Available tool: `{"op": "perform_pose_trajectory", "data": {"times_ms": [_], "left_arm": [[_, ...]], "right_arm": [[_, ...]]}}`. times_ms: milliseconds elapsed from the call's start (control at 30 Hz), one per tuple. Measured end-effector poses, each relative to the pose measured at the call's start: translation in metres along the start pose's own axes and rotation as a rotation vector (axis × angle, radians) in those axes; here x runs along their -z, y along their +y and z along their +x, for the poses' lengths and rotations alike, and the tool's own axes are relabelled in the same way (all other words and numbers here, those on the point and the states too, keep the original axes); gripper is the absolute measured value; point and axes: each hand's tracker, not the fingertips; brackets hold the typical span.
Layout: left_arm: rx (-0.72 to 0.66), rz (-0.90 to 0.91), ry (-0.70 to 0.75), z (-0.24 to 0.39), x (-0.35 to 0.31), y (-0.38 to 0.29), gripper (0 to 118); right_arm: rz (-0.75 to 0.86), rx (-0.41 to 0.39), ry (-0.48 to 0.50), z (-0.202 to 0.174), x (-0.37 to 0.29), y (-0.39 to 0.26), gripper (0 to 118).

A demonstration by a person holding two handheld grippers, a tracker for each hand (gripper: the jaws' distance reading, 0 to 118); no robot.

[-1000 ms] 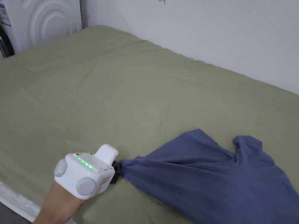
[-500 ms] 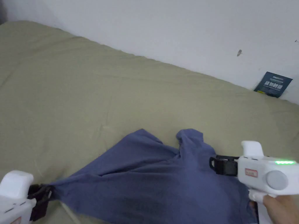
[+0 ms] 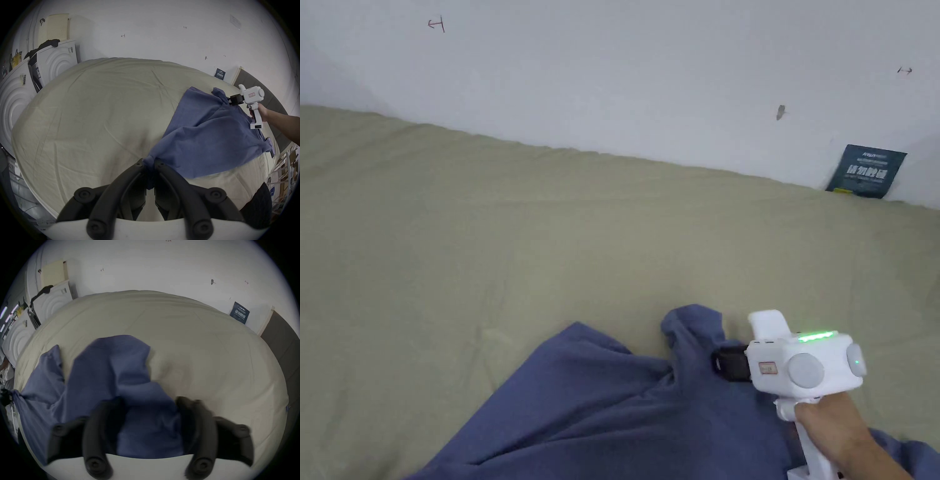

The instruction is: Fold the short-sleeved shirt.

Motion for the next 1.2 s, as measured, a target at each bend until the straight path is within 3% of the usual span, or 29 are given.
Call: {"op": "perform_pose_trajectory", "data": {"times_ms": [33,67,167,233,300,433,500,733,833,967,1200], "left_arm": [[0.001,-0.004,0.004,0.000,0.003,0.001,6],[-0.002,-0.011,0.008,0.001,0.007,0.003,6],[-0.054,-0.016,-0.004,-0.003,0.011,0.008,6],[-0.077,-0.011,-0.012,-0.005,0.009,0.016,6],[-0.122,0.015,-0.047,-0.018,0.007,0.021,6],[-0.223,0.125,-0.180,-0.020,-0.021,0.054,5],[-0.208,0.185,-0.214,-0.015,-0.041,0.084,5],[-0.126,0.379,-0.250,0.036,-0.116,0.224,4],[-0.081,0.440,-0.232,0.053,-0.139,0.286,4],[-0.112,0.536,-0.255,0.068,-0.168,0.368,4],[-0.144,0.662,-0.197,0.071,-0.181,0.480,4]], "right_arm": [[-0.011,-0.007,-0.040,0.000,-0.003,0.001,23],[-0.018,-0.022,-0.035,-0.007,-0.016,0.000,1],[-0.058,-0.039,-0.008,-0.007,-0.038,0.005,1],[0.007,-0.089,-0.062,-0.015,-0.075,0.013,1],[0.054,-0.035,-0.022,-0.008,-0.115,0.026,1],[0.159,-0.055,-0.056,-0.005,-0.221,0.057,1],[0.219,-0.058,-0.078,0.000,-0.271,0.075,1],[0.493,0.050,-0.145,0.033,-0.452,0.163,1],[0.595,0.045,-0.204,0.043,-0.507,0.197,1],[0.750,0.021,-0.268,0.050,-0.550,0.233,1],[0.891,0.025,-0.319,0.061,-0.560,0.283,1]]}}
